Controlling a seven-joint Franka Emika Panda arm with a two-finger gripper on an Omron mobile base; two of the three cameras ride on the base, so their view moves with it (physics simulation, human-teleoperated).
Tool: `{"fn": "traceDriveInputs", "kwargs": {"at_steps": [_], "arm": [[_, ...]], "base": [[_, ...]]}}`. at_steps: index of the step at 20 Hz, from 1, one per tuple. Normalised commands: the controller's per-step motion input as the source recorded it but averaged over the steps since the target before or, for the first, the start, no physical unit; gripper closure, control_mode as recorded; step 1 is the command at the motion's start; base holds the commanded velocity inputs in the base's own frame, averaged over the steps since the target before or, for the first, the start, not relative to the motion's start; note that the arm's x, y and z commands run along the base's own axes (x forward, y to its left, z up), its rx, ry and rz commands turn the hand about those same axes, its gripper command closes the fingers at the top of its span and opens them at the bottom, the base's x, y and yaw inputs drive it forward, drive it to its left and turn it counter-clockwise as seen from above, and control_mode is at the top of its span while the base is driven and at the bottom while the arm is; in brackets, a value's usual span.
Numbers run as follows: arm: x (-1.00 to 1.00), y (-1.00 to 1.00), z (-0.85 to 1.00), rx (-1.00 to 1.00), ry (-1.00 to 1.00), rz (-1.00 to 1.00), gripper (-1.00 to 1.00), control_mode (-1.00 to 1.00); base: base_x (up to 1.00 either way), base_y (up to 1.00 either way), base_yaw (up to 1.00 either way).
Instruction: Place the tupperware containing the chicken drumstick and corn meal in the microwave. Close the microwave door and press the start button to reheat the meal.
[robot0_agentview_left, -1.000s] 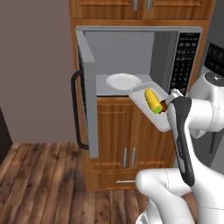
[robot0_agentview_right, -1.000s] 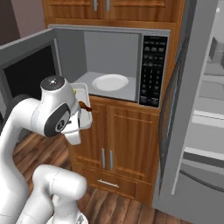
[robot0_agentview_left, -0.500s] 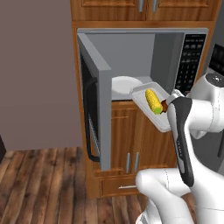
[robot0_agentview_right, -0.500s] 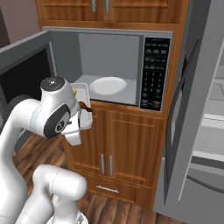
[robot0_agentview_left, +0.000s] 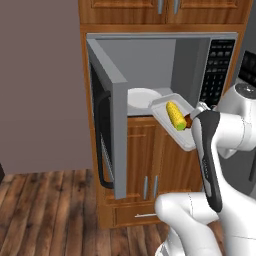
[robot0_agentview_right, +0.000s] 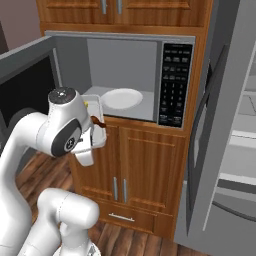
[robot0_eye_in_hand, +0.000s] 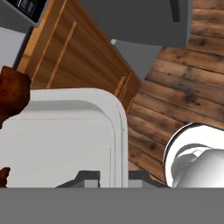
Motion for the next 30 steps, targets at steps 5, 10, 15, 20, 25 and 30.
{"fn": "traceDriveInputs", "kwargs": {"at_steps": [5, 10, 15, 20, 25, 30], "arm": [[0.26, 0.0, 0.0, 0.0, 0.0, -0.01, 1.0, -1.0], [0.51, 0.0, -0.08, 0.0, 0.0, -0.03, 1.0, -1.0], [0.53, 0.0, -0.04, 0.0, -0.03, -0.04, 1.0, -1.0], [0.55, 0.0, 0.01, 0.0, -0.02, -0.03, 1.0, -1.0], [0.63, 0.0, 0.06, 0.0, 0.18, 0.0, 1.0, -1.0], [0.58, 0.0, 0.09, 0.0, 0.08, -0.01, 1.0, -1.0]], "base": [[0.0, 0.0, 0.0], [0.0, 0.0, 0.0], [0.0, 0.0, 0.0], [0.0, 0.0, 0.0], [0.0, 0.0, 0.0], [0.0, 0.0, 0.0]]}}
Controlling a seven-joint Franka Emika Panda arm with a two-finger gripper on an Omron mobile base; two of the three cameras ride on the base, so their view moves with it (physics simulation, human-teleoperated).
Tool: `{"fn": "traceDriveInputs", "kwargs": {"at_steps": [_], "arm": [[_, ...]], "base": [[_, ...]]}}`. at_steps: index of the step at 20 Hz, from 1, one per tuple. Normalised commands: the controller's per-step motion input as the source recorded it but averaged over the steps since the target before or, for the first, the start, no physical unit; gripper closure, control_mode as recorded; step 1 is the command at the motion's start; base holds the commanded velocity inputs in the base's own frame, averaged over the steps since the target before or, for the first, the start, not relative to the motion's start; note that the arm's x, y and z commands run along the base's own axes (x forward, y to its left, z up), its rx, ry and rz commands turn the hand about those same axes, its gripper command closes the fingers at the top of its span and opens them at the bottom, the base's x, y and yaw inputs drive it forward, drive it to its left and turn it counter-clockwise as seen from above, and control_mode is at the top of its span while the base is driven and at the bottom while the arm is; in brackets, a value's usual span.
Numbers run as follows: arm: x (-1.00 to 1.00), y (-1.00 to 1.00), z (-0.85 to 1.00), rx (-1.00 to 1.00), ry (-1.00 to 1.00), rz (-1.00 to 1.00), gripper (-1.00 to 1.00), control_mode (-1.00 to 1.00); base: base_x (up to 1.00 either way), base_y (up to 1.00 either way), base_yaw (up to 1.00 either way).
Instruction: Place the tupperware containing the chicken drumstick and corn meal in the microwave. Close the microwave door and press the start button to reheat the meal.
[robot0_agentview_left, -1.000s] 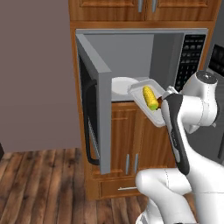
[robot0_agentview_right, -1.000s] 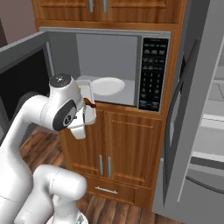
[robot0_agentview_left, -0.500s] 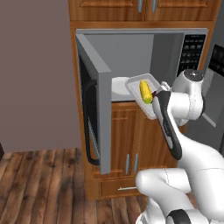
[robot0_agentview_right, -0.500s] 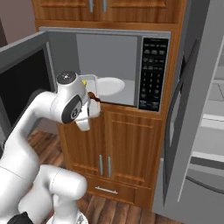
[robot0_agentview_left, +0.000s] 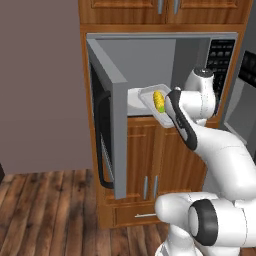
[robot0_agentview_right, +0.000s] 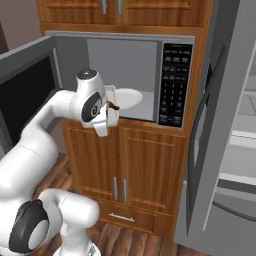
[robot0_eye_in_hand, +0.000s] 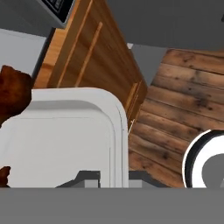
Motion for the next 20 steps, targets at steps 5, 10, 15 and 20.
{"fn": "traceDriveInputs", "kwargs": {"at_steps": [5, 10, 15, 20], "arm": [[0.53, 0.0, 0.0, 0.0, 0.0, -0.01, 1.0, -1.0], [0.5, -0.01, 0.0, 0.0, 0.0, 0.0, 1.0, -1.0], [0.56, -0.06, 0.0, 0.0, 0.0, 0.0, 1.0, -1.0], [0.5, -0.08, -0.12, 0.0, 0.0, 0.0, 1.0, -1.0]], "base": [[0.0, 0.0, 0.0], [0.0, 0.0, 0.0], [0.0, 0.0, 0.0], [0.0, 0.0, 0.0]]}}
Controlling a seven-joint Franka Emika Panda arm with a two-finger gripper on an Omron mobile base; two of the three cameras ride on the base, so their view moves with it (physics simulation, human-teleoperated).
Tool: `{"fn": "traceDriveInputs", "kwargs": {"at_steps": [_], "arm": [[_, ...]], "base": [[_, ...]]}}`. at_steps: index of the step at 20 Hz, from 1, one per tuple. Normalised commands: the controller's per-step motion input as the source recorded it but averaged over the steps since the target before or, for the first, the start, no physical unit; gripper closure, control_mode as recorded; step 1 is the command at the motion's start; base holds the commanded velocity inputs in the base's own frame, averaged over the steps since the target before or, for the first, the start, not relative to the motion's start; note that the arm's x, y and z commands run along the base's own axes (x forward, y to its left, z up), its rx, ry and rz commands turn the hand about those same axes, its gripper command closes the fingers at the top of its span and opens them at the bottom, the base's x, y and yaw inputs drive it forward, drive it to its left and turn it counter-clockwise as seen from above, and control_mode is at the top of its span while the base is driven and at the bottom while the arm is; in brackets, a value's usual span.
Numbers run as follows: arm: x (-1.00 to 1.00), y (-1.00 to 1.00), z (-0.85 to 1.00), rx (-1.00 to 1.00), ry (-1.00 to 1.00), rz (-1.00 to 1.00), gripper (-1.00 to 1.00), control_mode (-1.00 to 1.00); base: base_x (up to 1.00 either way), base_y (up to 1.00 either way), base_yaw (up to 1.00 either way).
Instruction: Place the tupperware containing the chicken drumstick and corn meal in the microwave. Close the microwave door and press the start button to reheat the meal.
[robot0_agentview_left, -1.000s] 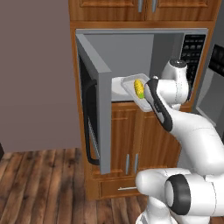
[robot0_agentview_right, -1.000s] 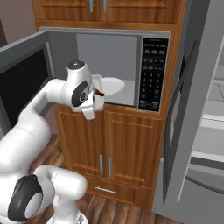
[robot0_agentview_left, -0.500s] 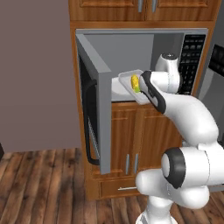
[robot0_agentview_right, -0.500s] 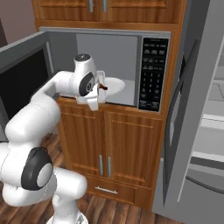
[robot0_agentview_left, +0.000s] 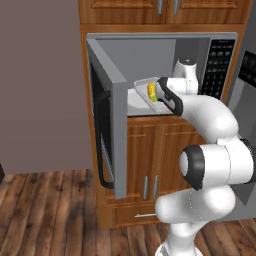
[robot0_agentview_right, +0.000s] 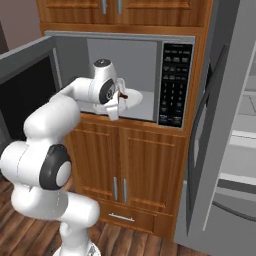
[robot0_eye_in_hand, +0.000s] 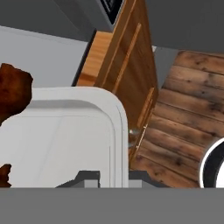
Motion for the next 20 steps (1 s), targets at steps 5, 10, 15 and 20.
{"fn": "traceDriveInputs", "kwargs": {"at_steps": [5, 10, 15, 20], "arm": [[0.56, -0.01, -0.22, 0.0, 0.01, -0.01, 1.0, -1.0], [0.64, 0.0, -0.17, 0.0, 0.02, -0.02, 1.0, -1.0], [0.67, 0.0, -0.02, 0.0, 0.04, -0.03, 1.0, -1.0], [0.64, 0.0, -0.02, 0.0, 0.02, -0.04, 1.0, -1.0]], "base": [[0.0, 0.0, 0.0], [0.0, 0.0, 0.0], [0.0, 0.0, 0.0], [0.0, 0.0, 0.0]]}}
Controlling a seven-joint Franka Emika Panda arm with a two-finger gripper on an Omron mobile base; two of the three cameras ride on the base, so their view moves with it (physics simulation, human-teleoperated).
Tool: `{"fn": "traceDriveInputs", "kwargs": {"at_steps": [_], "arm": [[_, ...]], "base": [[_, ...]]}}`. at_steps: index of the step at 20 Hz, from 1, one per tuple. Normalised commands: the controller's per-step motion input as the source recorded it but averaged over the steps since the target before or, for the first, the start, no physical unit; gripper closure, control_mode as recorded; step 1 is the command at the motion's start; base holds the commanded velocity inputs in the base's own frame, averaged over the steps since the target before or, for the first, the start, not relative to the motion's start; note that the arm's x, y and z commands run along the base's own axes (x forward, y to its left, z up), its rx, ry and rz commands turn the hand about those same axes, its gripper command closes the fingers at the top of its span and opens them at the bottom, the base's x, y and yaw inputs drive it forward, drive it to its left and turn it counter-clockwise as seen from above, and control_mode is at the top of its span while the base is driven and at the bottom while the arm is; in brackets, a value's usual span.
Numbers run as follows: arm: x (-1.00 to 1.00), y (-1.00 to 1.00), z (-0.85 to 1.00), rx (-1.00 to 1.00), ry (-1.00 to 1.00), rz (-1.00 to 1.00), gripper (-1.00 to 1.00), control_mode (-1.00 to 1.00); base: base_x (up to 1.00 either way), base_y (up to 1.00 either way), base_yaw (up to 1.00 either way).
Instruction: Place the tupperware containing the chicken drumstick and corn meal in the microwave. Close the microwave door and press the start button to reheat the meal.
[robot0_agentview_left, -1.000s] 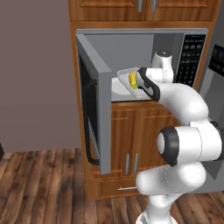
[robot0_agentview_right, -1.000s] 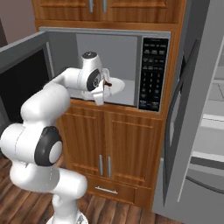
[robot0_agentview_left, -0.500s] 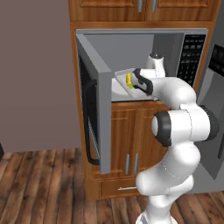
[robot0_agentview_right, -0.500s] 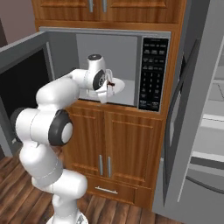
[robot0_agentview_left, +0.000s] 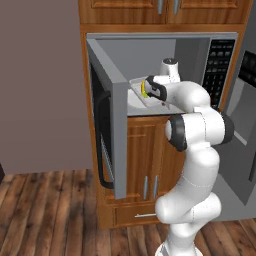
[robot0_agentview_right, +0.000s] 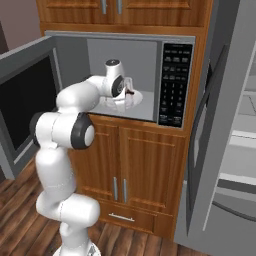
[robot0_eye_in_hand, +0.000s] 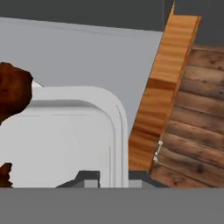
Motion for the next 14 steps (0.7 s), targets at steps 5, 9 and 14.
{"fn": "traceDriveInputs", "kwargs": {"at_steps": [5, 9, 14], "arm": [[0.59, 0.0, -0.26, 0.0, 0.01, -0.05, 1.0, -1.0], [0.6, 0.0, -0.42, 0.0, 0.04, -0.04, 1.0, -1.0], [0.63, 0.01, -0.19, 0.0, 0.01, -0.04, 1.0, -1.0]], "base": [[0.0, 0.0, 0.0], [0.0, 0.0, 0.0], [0.0, 0.0, 0.0]]}}
